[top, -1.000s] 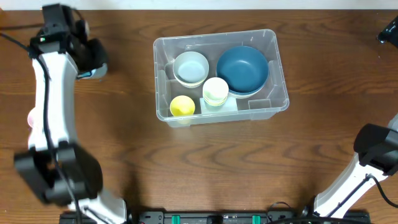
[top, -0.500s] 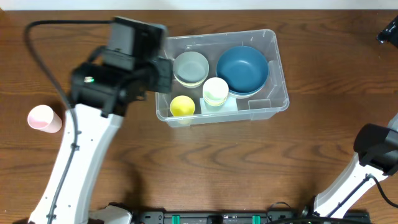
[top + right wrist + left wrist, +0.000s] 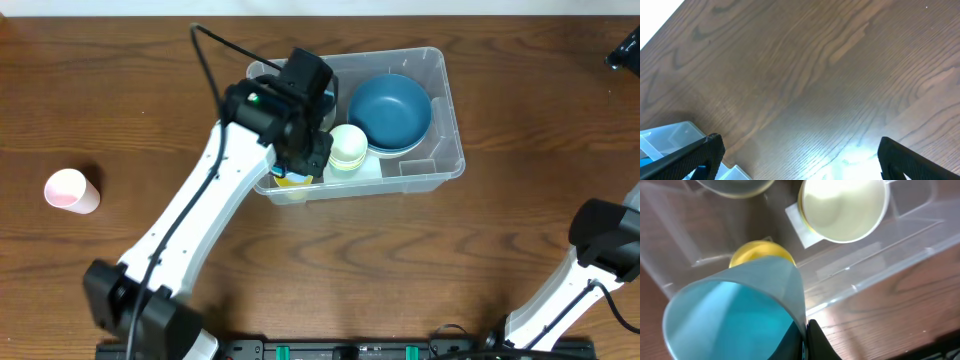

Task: Pack container
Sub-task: 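Carry the blue cup into the bin and drop it onto the front-left cup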

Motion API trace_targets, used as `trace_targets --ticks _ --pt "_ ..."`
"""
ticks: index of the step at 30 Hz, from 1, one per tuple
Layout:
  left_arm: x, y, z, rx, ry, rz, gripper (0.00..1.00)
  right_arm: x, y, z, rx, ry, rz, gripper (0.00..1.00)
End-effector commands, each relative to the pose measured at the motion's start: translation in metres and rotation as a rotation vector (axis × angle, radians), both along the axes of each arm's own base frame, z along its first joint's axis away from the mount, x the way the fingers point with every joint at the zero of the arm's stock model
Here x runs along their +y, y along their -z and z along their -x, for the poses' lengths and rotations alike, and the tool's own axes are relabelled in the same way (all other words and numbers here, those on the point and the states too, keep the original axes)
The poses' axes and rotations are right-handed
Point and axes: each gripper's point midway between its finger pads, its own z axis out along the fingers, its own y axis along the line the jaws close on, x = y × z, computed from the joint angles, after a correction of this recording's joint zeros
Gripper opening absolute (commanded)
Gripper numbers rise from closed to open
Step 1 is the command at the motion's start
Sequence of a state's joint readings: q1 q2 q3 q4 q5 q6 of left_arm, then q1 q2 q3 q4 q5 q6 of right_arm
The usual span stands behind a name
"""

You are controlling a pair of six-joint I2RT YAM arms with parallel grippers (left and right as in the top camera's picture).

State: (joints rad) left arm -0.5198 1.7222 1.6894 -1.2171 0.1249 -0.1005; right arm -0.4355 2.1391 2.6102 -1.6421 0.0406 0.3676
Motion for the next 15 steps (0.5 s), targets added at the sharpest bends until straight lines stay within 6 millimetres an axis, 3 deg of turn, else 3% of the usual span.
trace_targets --ticks 1,8,13,15 --pt "0.002 0.016 0.000 0.038 0.011 -0.040 0.06 -0.002 -0.002 0.001 -0.005 0.017 0.001 0.99" --pt "0.002 0.027 -0.003 0.061 0.010 -0.059 0.06 -0.002 -0.002 0.001 -0.005 0.017 0.001 0.99" --pt "0.007 0.028 -0.005 0.047 0.004 -0.088 0.28 -0.002 -0.002 0.001 -0.005 0.017 0.000 0.99" --pt "0.007 0.028 -0.005 0.047 0.004 -0.088 0.32 -0.002 -0.002 0.001 -0.005 0.017 0.000 0.99"
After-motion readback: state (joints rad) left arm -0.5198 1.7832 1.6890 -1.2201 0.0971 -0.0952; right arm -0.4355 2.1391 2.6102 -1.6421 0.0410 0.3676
